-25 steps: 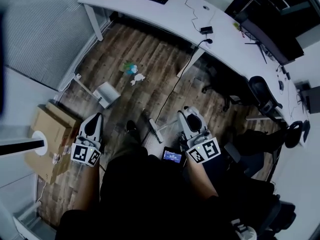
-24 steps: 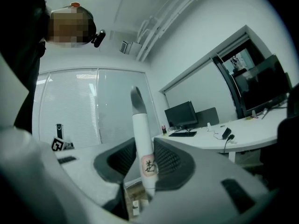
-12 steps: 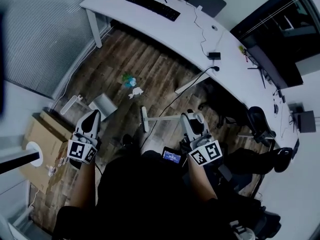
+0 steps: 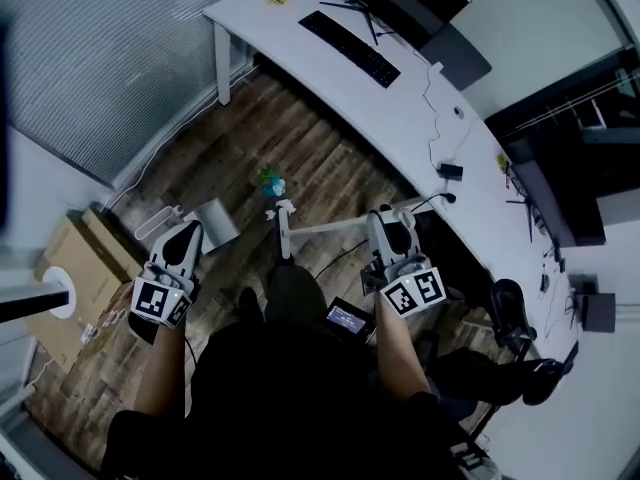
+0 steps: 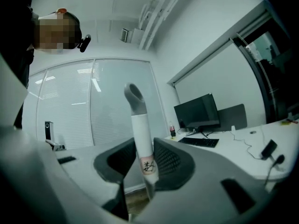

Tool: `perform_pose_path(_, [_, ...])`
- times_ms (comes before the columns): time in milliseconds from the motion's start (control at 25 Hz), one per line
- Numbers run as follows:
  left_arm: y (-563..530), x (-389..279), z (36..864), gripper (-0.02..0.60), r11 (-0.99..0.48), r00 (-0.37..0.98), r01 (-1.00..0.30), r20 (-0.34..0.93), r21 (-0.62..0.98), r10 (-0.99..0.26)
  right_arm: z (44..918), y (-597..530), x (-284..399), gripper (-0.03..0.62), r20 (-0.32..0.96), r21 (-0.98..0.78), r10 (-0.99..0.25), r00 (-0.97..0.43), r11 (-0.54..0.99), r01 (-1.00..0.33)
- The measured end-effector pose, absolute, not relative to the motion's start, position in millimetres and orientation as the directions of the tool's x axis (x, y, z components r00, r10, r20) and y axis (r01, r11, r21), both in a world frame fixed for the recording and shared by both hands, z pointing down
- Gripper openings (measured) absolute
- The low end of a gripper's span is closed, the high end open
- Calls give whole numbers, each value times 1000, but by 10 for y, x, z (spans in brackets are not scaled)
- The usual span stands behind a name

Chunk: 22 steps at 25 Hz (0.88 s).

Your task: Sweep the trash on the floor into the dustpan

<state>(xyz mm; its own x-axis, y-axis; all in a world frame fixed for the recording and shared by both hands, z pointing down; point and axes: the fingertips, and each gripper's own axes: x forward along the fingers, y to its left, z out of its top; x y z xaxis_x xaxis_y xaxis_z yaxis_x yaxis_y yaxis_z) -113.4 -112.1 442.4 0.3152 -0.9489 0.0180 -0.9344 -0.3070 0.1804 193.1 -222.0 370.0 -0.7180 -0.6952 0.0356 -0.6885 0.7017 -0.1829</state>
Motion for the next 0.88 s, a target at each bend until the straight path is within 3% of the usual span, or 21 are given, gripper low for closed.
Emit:
perform_pose_path(320, [-1451,-1531,4508,0,-159,172,-979,97,129,-980,3927,-3167,1550,114,74,-250,-588,-805,771,-586])
perform_pose_path(480, [-1662,-1690,4541,39,-126,133,-991,175,52,-975,4035,-3614,1415,115,91,-281,-520,-849,805,-523])
perform_pose_path(680, [-1707,-1834,4794,111,-181,135,-979,382,-89,-914,4204,-4043,1446,115,133,-304,-409,-903,850,-430])
perform_pose_path(880, [-1614,-2040,5201,170,-301,144,-942,628,-151,-764,4279,-4491,1481,117,154,-295,-359,-921,873,-390])
